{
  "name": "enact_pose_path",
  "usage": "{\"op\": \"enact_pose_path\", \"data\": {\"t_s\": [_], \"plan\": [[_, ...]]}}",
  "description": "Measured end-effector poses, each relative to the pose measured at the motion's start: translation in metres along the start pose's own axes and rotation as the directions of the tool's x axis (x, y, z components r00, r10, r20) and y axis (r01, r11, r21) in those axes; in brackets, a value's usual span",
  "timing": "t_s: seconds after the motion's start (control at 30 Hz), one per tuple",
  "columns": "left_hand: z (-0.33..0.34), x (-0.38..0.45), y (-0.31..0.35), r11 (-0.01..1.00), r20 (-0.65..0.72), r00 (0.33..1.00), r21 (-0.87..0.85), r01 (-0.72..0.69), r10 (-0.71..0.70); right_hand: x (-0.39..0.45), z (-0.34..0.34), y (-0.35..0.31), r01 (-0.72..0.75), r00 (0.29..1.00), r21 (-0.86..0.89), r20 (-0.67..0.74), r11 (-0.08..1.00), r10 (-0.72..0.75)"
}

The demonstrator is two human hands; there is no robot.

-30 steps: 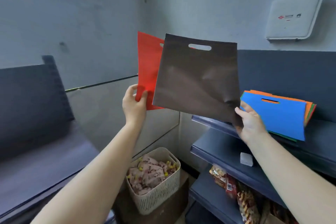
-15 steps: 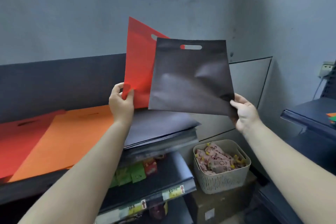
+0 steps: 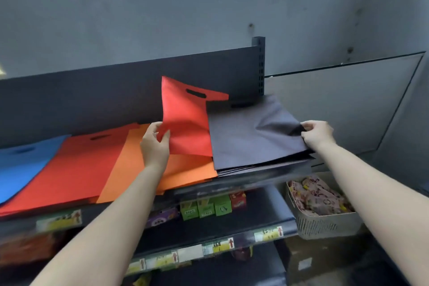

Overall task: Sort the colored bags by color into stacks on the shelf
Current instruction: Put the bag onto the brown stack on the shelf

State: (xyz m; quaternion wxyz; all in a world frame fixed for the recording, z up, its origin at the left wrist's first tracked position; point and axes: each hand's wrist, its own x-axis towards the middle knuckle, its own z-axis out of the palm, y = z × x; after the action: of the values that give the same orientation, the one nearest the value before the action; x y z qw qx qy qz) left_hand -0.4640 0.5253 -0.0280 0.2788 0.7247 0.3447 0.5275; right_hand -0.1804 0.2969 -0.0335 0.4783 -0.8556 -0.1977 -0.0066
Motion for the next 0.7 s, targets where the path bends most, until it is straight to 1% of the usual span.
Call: {"op": "enact_pose_path", "data": {"t_s": [0.07,0.13,0.17,0.23,0.3,0.33,0.4,0.47,0.53,0.57,0.63,0.67,0.7], "plan": [[-0.009,0.000,-0.004,1.000,-0.017,1.000,0.018,0.017,-0.017,0.001,0.001,-0.001,0.007,0.999,-0.154,0.043,0.988,0.000],[-0.019,-0.001,-0.006,0.999,-0.028,0.999,0.032,0.022,-0.021,0.002,0.000,-0.005,0.030,0.996,-0.310,0.095,0.950,-0.001],[-0.025,-0.001,-0.007,0.999,-0.035,0.999,0.035,0.016,-0.015,0.002,0.000,-0.008,0.043,0.993,-0.400,0.121,0.915,0.006],[-0.038,-0.001,-0.007,0.999,-0.063,0.998,0.035,0.012,-0.009,-0.002,0.001,-0.016,0.084,0.988,-0.592,0.155,0.801,0.011],[-0.052,0.000,-0.008,0.999,-0.100,0.995,0.024,0.033,-0.031,-0.007,0.006,-0.025,0.168,0.983,-0.708,0.173,0.686,-0.062],[-0.060,0.002,-0.009,0.999,-0.114,0.992,0.012,0.053,-0.051,-0.010,0.011,-0.031,0.221,0.975,-0.718,0.187,0.660,-0.122],[-0.076,0.005,-0.009,0.996,-0.147,0.985,-0.014,0.089,-0.090,-0.018,0.026,-0.046,0.339,0.941,-0.652,0.244,0.679,-0.235],[-0.091,0.008,-0.010,0.995,-0.180,0.979,-0.035,0.095,-0.100,-0.033,0.044,-0.067,0.450,0.889,-0.499,0.326,0.740,-0.321],[-0.105,0.012,-0.010,0.994,-0.187,0.977,-0.054,0.092,-0.101,-0.056,0.064,-0.091,0.545,0.819,-0.317,0.399,0.777,-0.412],[-0.111,0.014,-0.011,0.994,-0.188,0.977,-0.060,0.088,-0.098,-0.069,0.074,-0.102,0.592,0.775,-0.245,0.433,0.768,-0.460],[-0.124,0.019,-0.012,0.993,-0.195,0.976,-0.083,0.078,-0.093,-0.092,0.096,-0.125,0.655,0.703,-0.139,0.475,0.743,-0.530],[-0.132,0.023,-0.013,0.992,-0.203,0.974,-0.100,0.077,-0.096,-0.102,0.106,-0.136,0.663,0.684,-0.093,0.479,0.743,-0.550],[-0.140,0.027,-0.014,0.990,-0.214,0.972,-0.118,0.076,-0.101,-0.110,0.117,-0.147,0.651,0.681,-0.047,0.476,0.758,-0.556]]}}
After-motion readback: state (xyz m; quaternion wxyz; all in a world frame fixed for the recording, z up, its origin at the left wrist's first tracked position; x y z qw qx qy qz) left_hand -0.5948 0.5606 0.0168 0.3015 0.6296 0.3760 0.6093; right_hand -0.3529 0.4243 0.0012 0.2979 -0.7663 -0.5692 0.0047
